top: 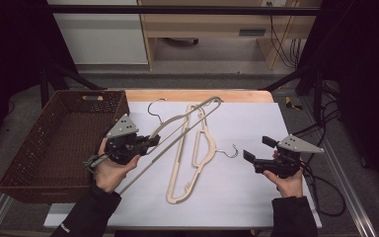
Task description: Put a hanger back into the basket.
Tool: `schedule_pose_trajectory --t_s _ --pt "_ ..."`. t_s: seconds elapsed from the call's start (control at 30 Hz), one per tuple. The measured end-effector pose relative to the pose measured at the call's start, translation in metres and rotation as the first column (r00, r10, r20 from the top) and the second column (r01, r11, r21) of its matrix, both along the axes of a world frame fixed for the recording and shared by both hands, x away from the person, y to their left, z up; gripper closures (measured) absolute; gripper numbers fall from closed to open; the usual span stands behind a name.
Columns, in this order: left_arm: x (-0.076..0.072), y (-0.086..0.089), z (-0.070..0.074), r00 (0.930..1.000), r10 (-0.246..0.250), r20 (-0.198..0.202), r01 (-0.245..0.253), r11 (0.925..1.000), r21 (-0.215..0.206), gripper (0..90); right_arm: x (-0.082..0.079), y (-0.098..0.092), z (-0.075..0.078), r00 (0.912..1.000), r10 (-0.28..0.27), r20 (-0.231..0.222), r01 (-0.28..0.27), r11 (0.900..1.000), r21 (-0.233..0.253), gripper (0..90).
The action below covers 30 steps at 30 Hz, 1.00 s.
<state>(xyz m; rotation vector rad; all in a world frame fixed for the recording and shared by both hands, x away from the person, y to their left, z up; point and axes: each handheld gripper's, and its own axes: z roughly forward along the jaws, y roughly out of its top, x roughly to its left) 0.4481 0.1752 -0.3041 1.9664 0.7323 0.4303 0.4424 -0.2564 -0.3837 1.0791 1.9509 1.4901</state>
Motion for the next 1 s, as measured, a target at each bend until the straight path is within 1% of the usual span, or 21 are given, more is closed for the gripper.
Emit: schedule_pose_trajectory --t_s 0.1,0.17,0.27,0.37,0.5,0.57,0.6,0.63,0.8,0.83,0.87,0.9,0.93,1.0 --pt "-0.002 0.006 0.014 0.9997 -0.020 0.015 0.020 0.9998 0.004 86.1 -0.004 -0.004 -0.001 0.9999 -0.014 0.000 0.014 1.000 -0.002 7.7" --pt "-0.002 0.010 0.022 0.9994 -0.028 0.018 0.028 0.9996 0.001 86.2 -0.006 -0.006 -0.002 0.9997 -0.024 0.000 0.024 1.000 -0.003 6.8" --pt "0.000 0.020 0.034 0.9989 -0.038 0.027 0.038 0.9992 0.010 86.2 -0.008 -0.009 -0.003 0.9993 -0.038 -0.002 0.038 0.999 0.000 5.6" --pt "0.003 0.031 0.043 0.9988 -0.039 0.029 0.040 0.9992 -0.010 86.1 -0.010 -0.011 -0.004 0.9989 -0.047 -0.005 0.047 0.999 -0.002 5.0" --pt "0.009 0.049 0.052 0.9984 -0.044 0.035 0.045 0.9989 -0.011 86.2 -0.011 -0.013 -0.005 0.9986 -0.053 -0.008 0.053 0.999 -0.006 4.7" --pt "0.012 0.058 0.057 0.9986 -0.033 0.041 0.033 0.9995 0.002 86.2 -0.010 -0.013 -0.006 0.9985 -0.053 -0.013 0.053 0.999 -0.005 4.6" --pt "0.014 0.064 0.060 0.9988 -0.021 0.045 0.021 0.9998 0.002 86.1 -0.010 -0.013 -0.006 0.9984 -0.054 -0.015 0.054 0.999 -0.006 4.6" --pt "0.015 0.069 0.062 0.9987 -0.011 0.050 0.011 0.9999 0.012 86.2 -0.010 -0.013 -0.007 0.9984 -0.053 -0.017 0.053 0.999 -0.008 4.5" --pt "0.019 0.098 0.070 0.9977 0.022 0.064 -0.023 0.9995 0.020 86.1 -0.010 -0.012 -0.007 0.9985 -0.051 -0.019 0.051 0.999 -0.010 4.4" --pt "0.020 0.105 0.071 0.9973 0.027 0.069 -0.029 0.9991 0.032 86.2 -0.010 -0.011 -0.008 0.9985 -0.050 -0.020 0.050 0.999 -0.010 4.4" --pt "0.020 0.105 0.071 0.9973 0.027 0.069 -0.029 0.9991 0.032 86.1 -0.010 -0.011 -0.008 0.9985 -0.050 -0.020 0.050 0.999 -0.010 4.4" --pt "0.022 0.117 0.073 0.9958 0.053 0.075 -0.056 0.9977 0.038 86.2 -0.009 -0.011 -0.008 0.9984 -0.052 -0.021 0.052 0.999 -0.012 4.3" --pt "0.024 0.124 0.073 0.9948 0.065 0.079 -0.069 0.9967 0.043 86.1 -0.009 -0.011 -0.009 0.9985 -0.051 -0.021 0.051 0.999 -0.013 4.3" --pt "0.026 0.134 0.072 0.9941 0.076 0.077 -0.080 0.9954 0.053 86.1 -0.009 -0.010 -0.009 0.9984 -0.050 -0.026 0.050 0.999 -0.012 4.2"
